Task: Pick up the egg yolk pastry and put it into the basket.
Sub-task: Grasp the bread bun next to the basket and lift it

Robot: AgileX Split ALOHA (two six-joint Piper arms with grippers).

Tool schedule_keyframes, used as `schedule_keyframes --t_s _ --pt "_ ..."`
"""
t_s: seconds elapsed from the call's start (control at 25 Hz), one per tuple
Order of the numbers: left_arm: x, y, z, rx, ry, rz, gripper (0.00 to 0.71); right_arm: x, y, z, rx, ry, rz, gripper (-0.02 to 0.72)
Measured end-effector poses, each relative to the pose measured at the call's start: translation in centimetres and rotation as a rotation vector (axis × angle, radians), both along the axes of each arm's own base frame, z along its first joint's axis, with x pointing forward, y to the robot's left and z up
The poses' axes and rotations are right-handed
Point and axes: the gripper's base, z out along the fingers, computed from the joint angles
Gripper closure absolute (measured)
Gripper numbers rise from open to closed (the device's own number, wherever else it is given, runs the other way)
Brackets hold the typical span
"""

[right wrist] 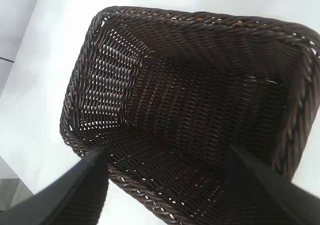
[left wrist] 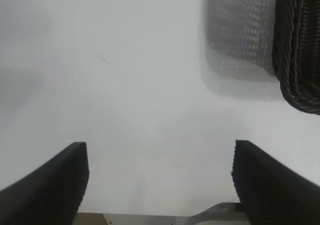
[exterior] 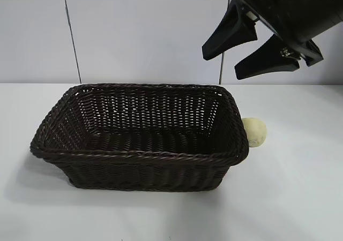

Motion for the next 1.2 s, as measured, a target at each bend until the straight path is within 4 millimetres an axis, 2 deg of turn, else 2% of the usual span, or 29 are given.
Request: schedule_keyframes --t_s 0.2,0.44,0.56,0.64,0.76,1.2 --pt "-6.2 0.0 -0.9 0.001 -0.076 -0.003 0.139 0.0 0.0 0.0 0.001 0.002 0.002 0.217" --pt "-12.3 0.0 -4.9 -0.001 -0.127 -0.003 0.139 -0.1 0.0 0.0 0.002 0.007 0.007 0.217" --pt "-14.1 -0.2 -6.9 -0.021 -0.191 -0.005 0.139 -0.1 0.1 0.0 0.003 0.01 0.011 0.217" --pt "-14.8 -0.4 -7.8 -0.047 -0.256 -0.007 0.139 -0.1 0.1 0.0 0.003 0.01 0.011 0.217" --pt "-15.4 -0.6 -8.1 -0.065 -0.315 -0.009 0.139 -0.1 0.1 0.0 0.003 0.011 0.013 0.217" --pt "-15.4 -0.6 -8.2 -0.07 -0.328 -0.008 0.139 -0.2 0.1 0.0 0.0 0.012 0.016 0.217"
